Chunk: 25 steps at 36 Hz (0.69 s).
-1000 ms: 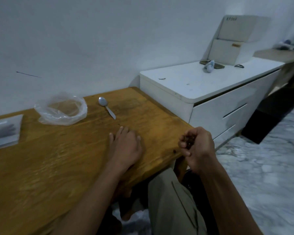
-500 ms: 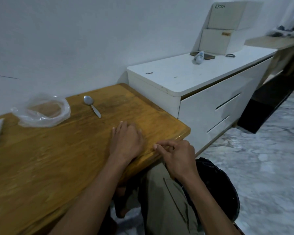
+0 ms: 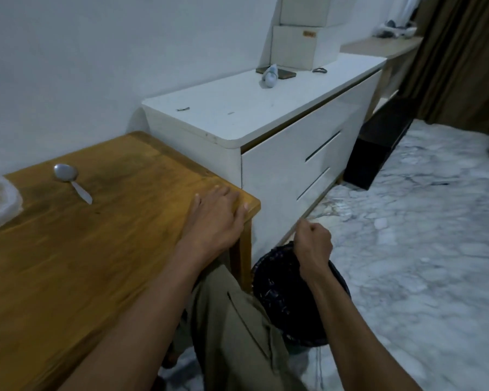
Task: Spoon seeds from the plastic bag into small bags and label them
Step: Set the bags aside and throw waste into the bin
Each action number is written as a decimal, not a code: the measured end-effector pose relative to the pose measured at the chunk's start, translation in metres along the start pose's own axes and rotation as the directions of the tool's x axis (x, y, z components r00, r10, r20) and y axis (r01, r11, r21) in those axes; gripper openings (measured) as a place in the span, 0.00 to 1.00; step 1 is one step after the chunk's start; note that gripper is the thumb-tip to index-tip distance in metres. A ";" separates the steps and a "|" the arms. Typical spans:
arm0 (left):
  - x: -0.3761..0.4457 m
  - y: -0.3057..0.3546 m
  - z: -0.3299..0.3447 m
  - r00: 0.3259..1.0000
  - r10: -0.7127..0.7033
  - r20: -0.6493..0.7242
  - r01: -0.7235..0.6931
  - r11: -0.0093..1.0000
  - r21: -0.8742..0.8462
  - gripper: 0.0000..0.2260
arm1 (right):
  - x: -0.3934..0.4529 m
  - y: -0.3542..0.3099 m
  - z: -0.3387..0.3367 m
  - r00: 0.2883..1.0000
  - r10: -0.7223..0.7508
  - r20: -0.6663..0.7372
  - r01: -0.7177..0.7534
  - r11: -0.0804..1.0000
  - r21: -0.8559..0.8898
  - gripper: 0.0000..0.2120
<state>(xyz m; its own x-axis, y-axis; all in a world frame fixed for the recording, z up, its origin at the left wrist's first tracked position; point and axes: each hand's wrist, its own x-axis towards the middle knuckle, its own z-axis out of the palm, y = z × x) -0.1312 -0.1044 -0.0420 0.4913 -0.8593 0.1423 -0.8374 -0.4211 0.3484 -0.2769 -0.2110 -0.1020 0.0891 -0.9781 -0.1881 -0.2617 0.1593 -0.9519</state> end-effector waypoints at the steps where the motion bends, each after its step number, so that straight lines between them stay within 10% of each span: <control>1: 0.006 0.003 0.003 1.000 0.020 0.011 -0.020 1.000 -0.001 0.21 | 0.007 0.009 -0.003 1.000 0.012 -0.006 -0.012 0.999 -0.041 0.12; 13: 0.030 0.005 0.018 0.999 0.039 -0.022 -0.038 0.999 0.022 0.20 | 0.057 0.109 -0.001 0.982 0.166 0.088 -0.116 0.902 -0.416 0.11; 25: 0.027 0.005 0.018 0.999 0.042 -0.030 -0.041 0.998 0.048 0.21 | 0.056 0.106 0.000 0.960 0.264 0.094 -0.228 0.931 -0.286 0.27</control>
<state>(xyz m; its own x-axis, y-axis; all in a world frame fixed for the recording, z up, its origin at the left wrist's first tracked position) -0.1265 -0.1347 -0.0528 0.4622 -0.8674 0.1843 -0.8674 -0.3990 0.2973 -0.2994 -0.2492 -0.2137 0.1066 -0.8843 -0.4546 -0.5384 0.3330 -0.7741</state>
